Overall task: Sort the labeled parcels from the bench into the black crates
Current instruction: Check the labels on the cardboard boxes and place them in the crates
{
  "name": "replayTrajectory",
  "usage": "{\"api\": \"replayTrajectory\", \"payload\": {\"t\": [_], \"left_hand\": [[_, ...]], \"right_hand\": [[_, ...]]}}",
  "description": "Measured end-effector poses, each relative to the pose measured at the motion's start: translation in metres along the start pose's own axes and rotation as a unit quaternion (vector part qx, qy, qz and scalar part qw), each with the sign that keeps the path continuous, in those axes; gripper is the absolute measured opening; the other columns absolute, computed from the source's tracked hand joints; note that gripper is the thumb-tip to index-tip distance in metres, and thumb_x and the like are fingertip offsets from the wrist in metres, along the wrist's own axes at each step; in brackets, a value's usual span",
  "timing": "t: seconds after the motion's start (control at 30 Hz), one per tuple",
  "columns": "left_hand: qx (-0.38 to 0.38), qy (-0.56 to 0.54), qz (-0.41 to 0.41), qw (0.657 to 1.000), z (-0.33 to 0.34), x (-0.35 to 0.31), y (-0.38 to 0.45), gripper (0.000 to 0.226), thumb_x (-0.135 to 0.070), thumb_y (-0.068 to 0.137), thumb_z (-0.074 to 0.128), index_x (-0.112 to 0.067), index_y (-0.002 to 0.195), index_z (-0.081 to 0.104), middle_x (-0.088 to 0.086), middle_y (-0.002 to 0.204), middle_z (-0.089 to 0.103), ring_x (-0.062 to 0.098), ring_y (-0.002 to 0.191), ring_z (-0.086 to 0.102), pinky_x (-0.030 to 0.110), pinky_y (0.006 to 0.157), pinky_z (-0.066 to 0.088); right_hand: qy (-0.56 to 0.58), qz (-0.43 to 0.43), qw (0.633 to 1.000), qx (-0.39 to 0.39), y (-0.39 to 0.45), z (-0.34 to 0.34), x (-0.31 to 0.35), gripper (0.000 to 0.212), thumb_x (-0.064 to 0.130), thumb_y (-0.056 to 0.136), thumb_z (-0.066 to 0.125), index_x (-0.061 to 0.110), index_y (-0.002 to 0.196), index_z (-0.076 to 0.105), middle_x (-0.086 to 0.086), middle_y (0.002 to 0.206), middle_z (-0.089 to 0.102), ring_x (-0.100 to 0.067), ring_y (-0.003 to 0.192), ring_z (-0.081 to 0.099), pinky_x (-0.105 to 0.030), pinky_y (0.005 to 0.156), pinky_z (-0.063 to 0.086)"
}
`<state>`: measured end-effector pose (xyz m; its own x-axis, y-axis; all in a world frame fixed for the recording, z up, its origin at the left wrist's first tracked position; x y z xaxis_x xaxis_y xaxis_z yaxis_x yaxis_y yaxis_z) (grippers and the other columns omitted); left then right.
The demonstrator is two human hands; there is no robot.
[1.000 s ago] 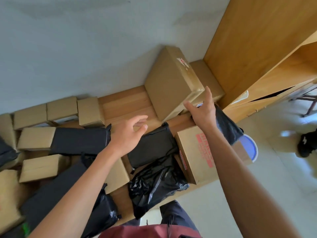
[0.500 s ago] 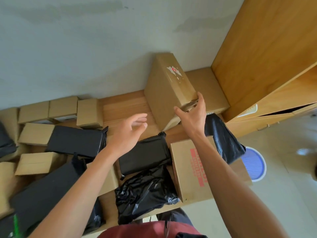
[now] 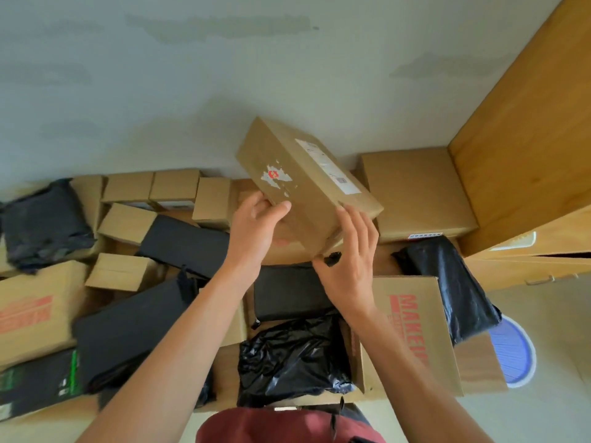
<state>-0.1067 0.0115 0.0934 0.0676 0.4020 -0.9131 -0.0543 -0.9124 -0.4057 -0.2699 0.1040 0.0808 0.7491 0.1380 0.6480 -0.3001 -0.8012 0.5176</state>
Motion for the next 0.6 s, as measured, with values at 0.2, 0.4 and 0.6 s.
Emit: {"api": "replayTrajectory", "payload": {"t": [0.2, 0.4, 0.6], "left_hand": [[-0.005, -0.063, -0.066, 0.996, -0.013, 0.006, -0.005, 0.078, -0.061, 0.067, 0.083, -0.038, 0.136, 0.053, -0.005, 0.129, 0.07, 0.023, 0.119, 0.068, 0.053, 0.078, 0.064], [-0.041, -0.086, -0.105, 0.99, -0.023, 0.01, -0.006, 0.073, -0.048, 0.078, 0.085, -0.041, 0.14, 0.046, -0.007, 0.127, 0.068, 0.023, 0.116, 0.067, 0.057, 0.077, 0.063], [-0.081, -0.088, -0.044, 0.992, -0.045, 0.003, 0.0, 0.06, -0.028, 0.089, 0.079, -0.039, 0.141, 0.052, -0.01, 0.121, 0.071, 0.014, 0.109, 0.07, 0.043, 0.079, 0.063]], "right_hand": [[-0.017, -0.115, 0.993, 0.026, -0.008, 0.018, 0.023, 0.084, -0.021, 0.071, 0.068, 0.006, 0.147, 0.045, -0.017, 0.152, 0.048, -0.042, 0.145, 0.036, -0.055, 0.121, 0.032], [-0.048, -0.192, 0.979, 0.039, -0.025, 0.025, 0.04, 0.054, -0.01, 0.097, 0.048, 0.015, 0.145, 0.049, -0.01, 0.151, 0.047, -0.043, 0.143, 0.037, -0.068, 0.109, 0.04], [-0.052, -0.196, 0.971, 0.126, -0.036, 0.033, 0.048, 0.085, -0.01, 0.084, 0.066, 0.017, 0.157, 0.032, -0.018, 0.162, 0.031, -0.043, 0.151, 0.032, -0.063, 0.119, 0.033]]}}
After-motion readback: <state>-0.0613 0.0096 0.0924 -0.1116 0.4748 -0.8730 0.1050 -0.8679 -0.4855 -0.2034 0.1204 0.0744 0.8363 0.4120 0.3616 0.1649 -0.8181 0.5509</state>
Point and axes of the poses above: each hand's wrist, its own y-axis towards the middle knuckle, its own z-axis out of the palm, x = y × z, the point moved 7 cm from there along y, towards the middle knuckle
